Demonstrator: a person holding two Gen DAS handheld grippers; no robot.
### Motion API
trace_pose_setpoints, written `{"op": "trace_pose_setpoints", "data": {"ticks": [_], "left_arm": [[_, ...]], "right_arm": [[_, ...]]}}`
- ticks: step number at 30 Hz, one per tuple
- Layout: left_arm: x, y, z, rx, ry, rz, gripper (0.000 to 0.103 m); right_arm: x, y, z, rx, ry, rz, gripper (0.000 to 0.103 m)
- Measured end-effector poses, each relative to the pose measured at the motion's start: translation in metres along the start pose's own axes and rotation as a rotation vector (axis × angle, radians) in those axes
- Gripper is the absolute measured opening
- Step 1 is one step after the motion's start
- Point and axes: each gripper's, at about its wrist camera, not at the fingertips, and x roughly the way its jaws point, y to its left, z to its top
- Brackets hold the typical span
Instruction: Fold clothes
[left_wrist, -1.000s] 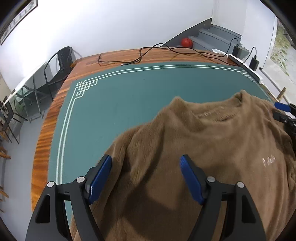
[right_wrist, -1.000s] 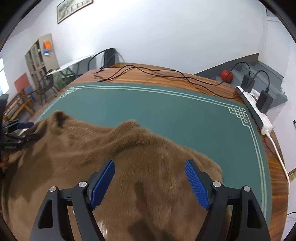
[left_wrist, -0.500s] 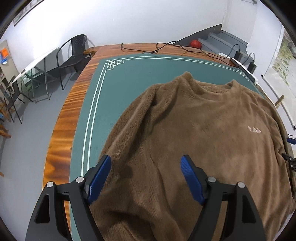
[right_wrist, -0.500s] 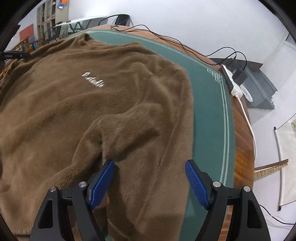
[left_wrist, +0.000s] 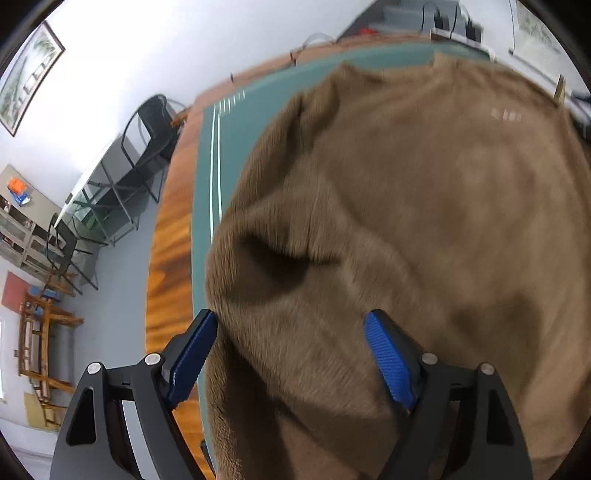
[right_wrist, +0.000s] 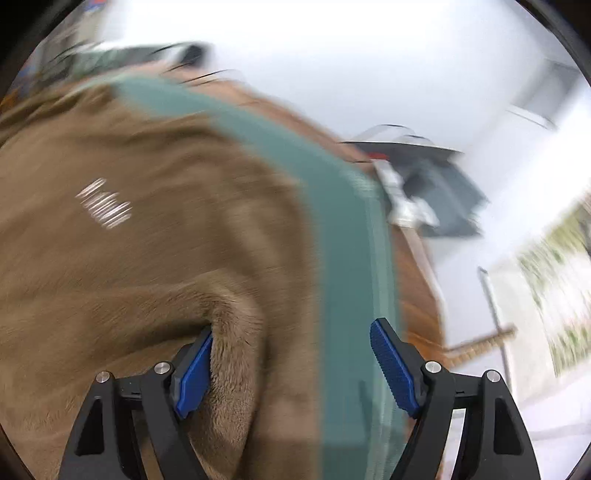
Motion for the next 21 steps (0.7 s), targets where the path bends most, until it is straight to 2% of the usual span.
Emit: {"op": "trace_pose_setpoints", "data": {"ticks": [2,5,6,8,11,14,17,19,21], "left_arm": [[0.007,0.001,0.000,0.002,0.008,-0.013,0.085],[0.015,0.003,0.006,-0.009,0.004,0.006,0.086],[0.018,0.005,0.009,-0.015,-0.001,0.021,0.090],[0.023,0.010,0.018,-0.027,-0.013,0.102,0.091],[0.032,0.023,0.035,-0.037,-0.046,0.313,0.091],[0.041,0.043,0.051,-0.120,-0.059,0.322,0.091],[0.049,0.063,0.067,-0.203,-0.076,0.314,0.091],[0.053,0.068,0.072,-0.233,-0.079,0.313,0.091],[0.057,0.063,0.073,-0.212,-0.064,0.323,0.091]], "right_arm": [[0.008,-0.020,0.000,0.070,0.009,-0.018,0.086],[0.012,-0.021,-0.003,0.061,0.014,-0.049,0.086],[0.014,-0.021,-0.004,0.057,0.016,-0.060,0.086],[0.013,-0.021,-0.006,0.063,-0.007,-0.082,0.086],[0.012,-0.029,-0.002,0.118,-0.045,-0.100,0.086],[0.015,-0.048,0.002,0.194,-0.064,-0.116,0.087],[0.029,-0.061,0.006,0.252,-0.039,-0.111,0.087],[0.039,-0.055,0.005,0.248,-0.013,-0.114,0.087],[0.050,-0.047,0.003,0.215,0.024,-0.081,0.087]]}}
